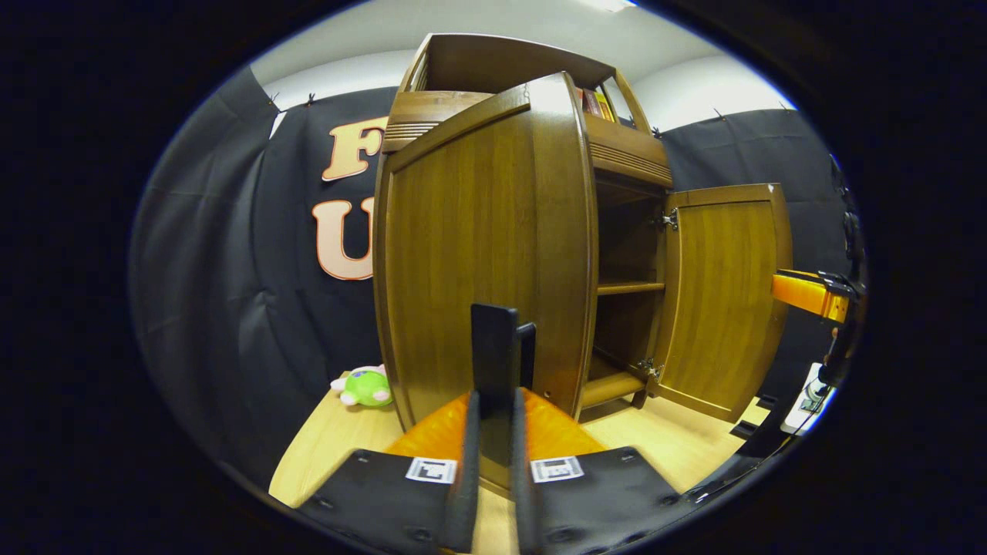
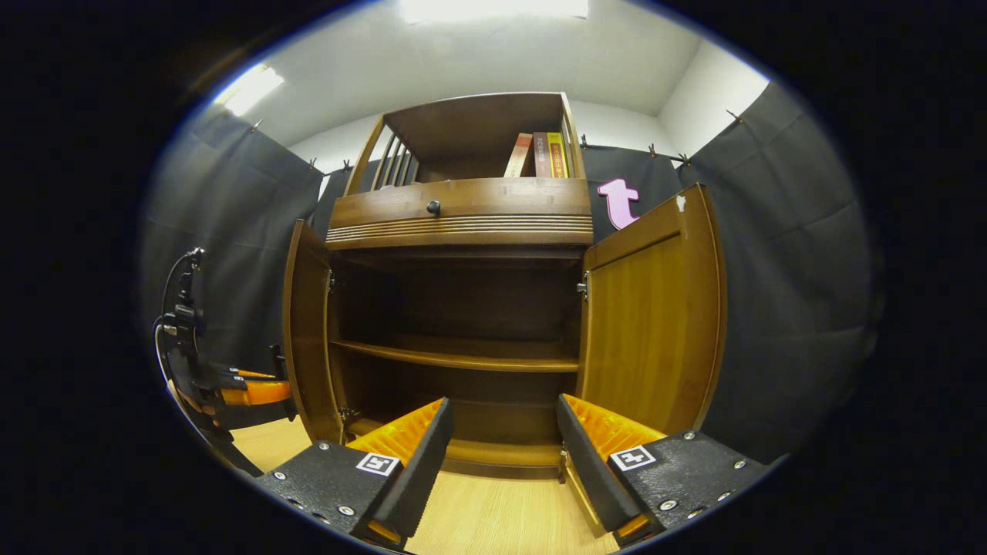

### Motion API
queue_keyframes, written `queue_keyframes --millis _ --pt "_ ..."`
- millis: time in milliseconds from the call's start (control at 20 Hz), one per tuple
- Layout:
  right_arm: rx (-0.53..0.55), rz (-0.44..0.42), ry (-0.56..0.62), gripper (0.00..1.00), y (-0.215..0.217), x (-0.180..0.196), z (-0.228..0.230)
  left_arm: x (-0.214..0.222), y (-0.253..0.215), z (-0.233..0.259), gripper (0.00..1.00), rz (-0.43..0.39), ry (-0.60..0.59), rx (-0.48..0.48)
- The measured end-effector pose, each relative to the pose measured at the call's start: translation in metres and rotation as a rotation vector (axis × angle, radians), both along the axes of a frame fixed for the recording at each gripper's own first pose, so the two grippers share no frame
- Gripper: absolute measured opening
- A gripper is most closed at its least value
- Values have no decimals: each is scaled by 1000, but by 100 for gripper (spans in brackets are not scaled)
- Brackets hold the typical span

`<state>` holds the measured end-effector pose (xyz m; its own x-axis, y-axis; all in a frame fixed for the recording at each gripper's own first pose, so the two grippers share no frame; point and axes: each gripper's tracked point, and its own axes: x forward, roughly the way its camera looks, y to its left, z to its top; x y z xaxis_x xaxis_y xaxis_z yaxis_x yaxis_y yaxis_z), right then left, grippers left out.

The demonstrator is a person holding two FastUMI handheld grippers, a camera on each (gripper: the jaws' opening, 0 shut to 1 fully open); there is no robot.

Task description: Open the right door of the double-door shoe cabinet with the right hand, and open the left door with the left hand.

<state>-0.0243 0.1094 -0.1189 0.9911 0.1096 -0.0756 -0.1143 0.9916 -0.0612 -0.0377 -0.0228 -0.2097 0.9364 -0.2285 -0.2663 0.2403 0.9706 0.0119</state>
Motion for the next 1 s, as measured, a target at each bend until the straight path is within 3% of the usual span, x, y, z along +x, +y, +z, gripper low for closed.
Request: queue_keyframes --millis 50,350,400,450,600,650,700,1000 --pt "0 7 0 84 3 1 0 -4 7 1 19 7 2 20" --pt "5 45 -6 84 22 6 1 -18 38 -6 19 55 21 34" --pt "5 50 -6 94 25 6 1 -18 43 -8 19 60 21 26" --pt "3 53 -6 84 28 7 0 -17 48 -7 19 63 16 27" --pt "4 62 -5 84 35 8 1 -17 63 1 19 86 -10 49" --pt "8 67 -7 95 39 8 0 -19 67 3 19 92 -17 57" --pt "10 71 -8 84 41 9 1 -22 71 3 19 99 -24 64" --pt "16 92 -1 84 56 14 -4 -25 106 8 19 161 -37 67"
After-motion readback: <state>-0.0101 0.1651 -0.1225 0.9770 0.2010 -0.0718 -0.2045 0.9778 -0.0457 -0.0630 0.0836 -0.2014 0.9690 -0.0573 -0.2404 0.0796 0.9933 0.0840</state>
